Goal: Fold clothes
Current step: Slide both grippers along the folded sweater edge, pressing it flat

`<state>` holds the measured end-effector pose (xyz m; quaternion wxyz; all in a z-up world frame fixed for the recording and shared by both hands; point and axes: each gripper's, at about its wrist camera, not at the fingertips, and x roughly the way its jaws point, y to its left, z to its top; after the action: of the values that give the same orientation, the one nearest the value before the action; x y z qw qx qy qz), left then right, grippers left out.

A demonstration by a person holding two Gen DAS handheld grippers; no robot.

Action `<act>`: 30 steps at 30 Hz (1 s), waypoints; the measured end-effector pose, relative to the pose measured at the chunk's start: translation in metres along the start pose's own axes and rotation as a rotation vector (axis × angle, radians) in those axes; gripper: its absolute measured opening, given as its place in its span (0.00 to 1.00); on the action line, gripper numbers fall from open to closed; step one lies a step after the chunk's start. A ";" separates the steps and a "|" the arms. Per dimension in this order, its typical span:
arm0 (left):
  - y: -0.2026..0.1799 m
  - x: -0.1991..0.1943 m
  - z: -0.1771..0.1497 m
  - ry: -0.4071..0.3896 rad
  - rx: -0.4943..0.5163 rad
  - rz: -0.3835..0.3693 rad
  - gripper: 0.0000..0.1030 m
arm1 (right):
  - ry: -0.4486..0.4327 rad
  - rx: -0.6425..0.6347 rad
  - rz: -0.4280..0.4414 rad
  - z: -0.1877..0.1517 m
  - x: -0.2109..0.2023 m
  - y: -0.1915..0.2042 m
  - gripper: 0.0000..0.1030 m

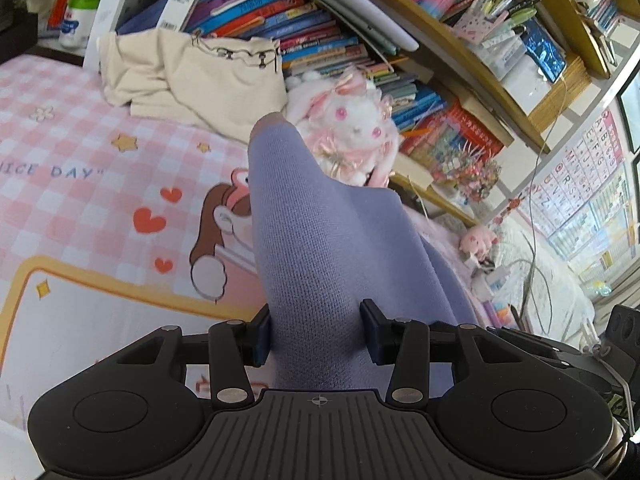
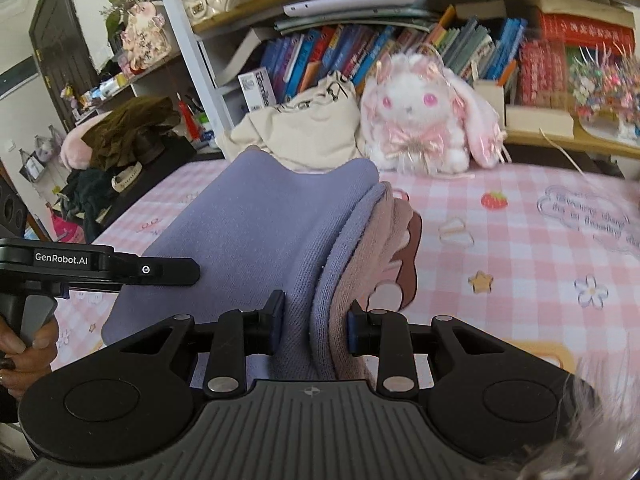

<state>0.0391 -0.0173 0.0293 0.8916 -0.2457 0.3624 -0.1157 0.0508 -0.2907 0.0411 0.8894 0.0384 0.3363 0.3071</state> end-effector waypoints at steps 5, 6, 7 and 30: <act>0.004 -0.001 0.012 -0.016 0.006 0.005 0.42 | -0.012 -0.007 0.011 0.013 0.008 0.001 0.27; 0.006 0.000 0.015 -0.018 0.007 0.007 0.42 | -0.013 -0.009 0.011 0.015 0.011 0.003 0.27; 0.009 0.000 0.018 -0.018 0.008 0.008 0.42 | -0.013 -0.011 0.010 0.018 0.015 0.005 0.27; 0.098 0.037 0.085 0.038 0.015 -0.066 0.42 | -0.011 -0.024 -0.123 0.051 0.103 0.050 0.27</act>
<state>0.1276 0.0820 0.0091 0.8821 -0.2488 0.3700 -0.1522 0.1169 -0.1838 0.0351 0.9089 0.0088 0.3294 0.2555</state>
